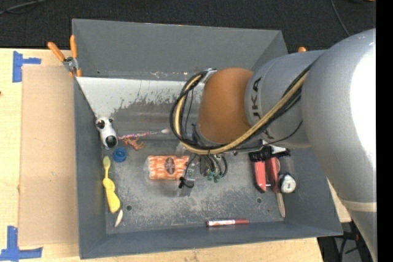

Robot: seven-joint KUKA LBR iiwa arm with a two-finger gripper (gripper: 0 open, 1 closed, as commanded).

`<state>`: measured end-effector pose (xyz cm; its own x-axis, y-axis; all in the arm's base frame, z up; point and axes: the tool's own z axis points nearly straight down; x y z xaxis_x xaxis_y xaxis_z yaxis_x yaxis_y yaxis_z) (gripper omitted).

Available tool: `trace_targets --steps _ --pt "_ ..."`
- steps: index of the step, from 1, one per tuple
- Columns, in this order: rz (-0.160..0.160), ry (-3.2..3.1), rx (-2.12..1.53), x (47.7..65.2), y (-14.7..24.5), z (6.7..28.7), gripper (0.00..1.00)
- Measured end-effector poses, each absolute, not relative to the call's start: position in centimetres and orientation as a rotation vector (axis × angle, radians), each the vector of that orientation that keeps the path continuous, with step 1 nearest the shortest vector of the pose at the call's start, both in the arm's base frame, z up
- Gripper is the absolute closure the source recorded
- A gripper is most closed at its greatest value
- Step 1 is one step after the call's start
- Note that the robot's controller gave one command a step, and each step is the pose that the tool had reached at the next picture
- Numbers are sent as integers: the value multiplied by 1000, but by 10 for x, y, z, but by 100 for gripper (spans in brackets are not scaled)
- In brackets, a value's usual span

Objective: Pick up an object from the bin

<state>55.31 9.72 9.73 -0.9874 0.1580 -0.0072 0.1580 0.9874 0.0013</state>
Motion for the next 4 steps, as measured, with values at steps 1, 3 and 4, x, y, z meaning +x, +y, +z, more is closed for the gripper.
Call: trace_targets --steps 1,3,4 --pt "4 3136 -17 542 121 71 100" --pt "3 3143 -15 546 118 136 100" --pt "1 3147 -54 535 141 218 100"
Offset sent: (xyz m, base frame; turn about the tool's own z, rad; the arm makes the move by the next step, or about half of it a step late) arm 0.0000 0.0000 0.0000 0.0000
